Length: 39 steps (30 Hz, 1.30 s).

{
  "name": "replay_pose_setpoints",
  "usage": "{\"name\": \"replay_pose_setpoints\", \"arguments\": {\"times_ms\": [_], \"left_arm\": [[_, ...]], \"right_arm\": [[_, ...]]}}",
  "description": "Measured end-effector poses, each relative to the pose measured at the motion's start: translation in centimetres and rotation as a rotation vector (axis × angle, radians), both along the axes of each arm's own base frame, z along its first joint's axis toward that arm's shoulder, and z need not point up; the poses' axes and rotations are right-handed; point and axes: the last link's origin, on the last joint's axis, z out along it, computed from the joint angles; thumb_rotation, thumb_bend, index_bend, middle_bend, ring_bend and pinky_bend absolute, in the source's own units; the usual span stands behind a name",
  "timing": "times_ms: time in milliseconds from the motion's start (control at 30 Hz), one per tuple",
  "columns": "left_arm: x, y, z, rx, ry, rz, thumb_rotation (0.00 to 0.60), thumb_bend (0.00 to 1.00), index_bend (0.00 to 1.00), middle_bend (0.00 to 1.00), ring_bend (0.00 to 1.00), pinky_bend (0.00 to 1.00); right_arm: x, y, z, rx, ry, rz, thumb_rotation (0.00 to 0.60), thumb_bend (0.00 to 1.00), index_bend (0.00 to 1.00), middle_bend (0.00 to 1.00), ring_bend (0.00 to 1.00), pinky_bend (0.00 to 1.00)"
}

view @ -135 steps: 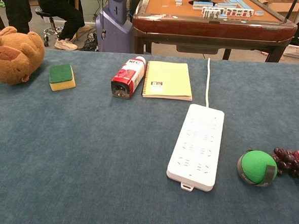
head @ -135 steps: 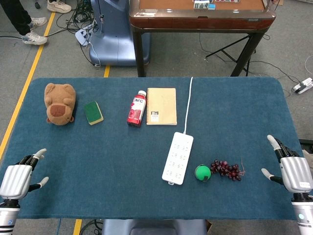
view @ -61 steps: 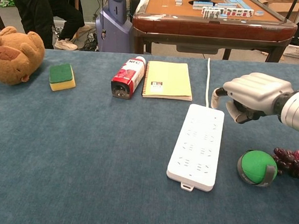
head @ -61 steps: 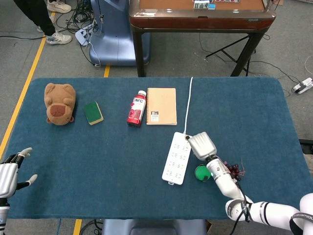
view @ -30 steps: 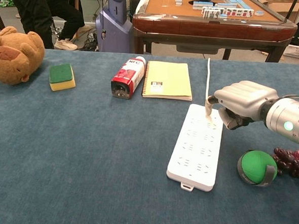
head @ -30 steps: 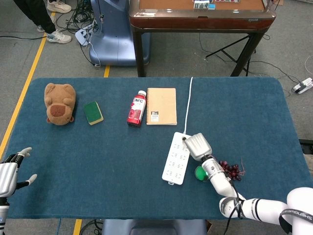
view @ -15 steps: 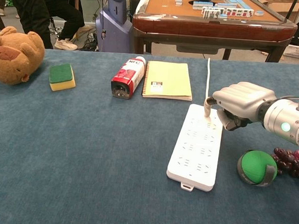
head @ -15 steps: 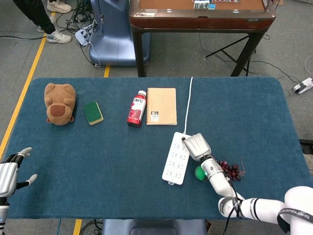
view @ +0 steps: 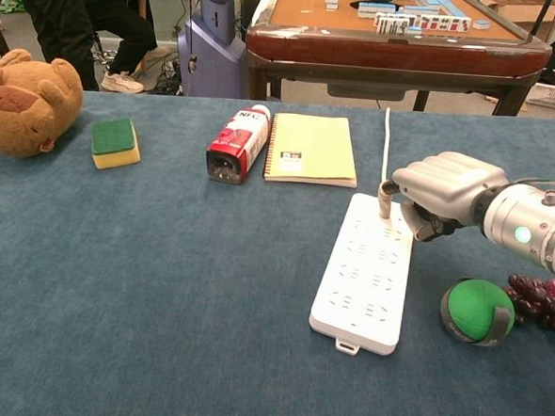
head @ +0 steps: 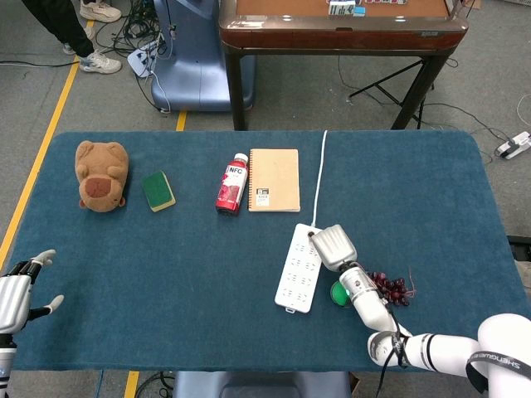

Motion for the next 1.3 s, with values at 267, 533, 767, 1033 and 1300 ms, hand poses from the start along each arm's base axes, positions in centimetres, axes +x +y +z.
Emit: {"name": "replay_pose_setpoints", "arguments": {"times_ms": [267, 533, 767, 1033, 1300], "left_arm": [[0.0, 0.0, -0.1, -0.002, 0.005, 0.000, 0.600, 0.17, 0.24, 0.33, 0.32, 0.57], [0.2, -0.1, -0.4, -0.009, 0.018, -0.005, 0.600, 0.17, 0.24, 0.33, 0.32, 0.57], [0.6, -0.2, -0.5, -0.010, 0.024, -0.020, 0.600, 0.17, 0.24, 0.33, 0.32, 0.57], [1.3, -0.7, -0.8, -0.008, 0.043, -0.056, 0.600, 0.17, 0.24, 0.33, 0.32, 0.57], [2.1, -1.4, -1.2, -0.020, 0.050, -0.094, 0.600, 0.17, 0.24, 0.33, 0.32, 0.57]], "right_arm": [[0.9, 0.2, 2.1, -0.046, -0.042, 0.029, 0.600, 0.76, 0.31, 1.00, 1.00, 1.00], [1.3, 1.5, 6.4, -0.129, -0.071, 0.061, 0.600, 0.67, 0.31, 0.89, 0.99, 1.00], [-1.1, 4.6, 11.8, -0.272, -0.055, 0.073, 0.600, 0.44, 0.31, 0.51, 0.64, 0.82], [-6.0, 10.4, 17.1, -0.435, -0.020, -0.029, 0.600, 0.35, 0.31, 0.33, 0.33, 0.36], [-9.3, 14.8, 19.6, -0.512, -0.116, -0.096, 0.600, 0.35, 0.31, 0.32, 0.33, 0.36]]}}
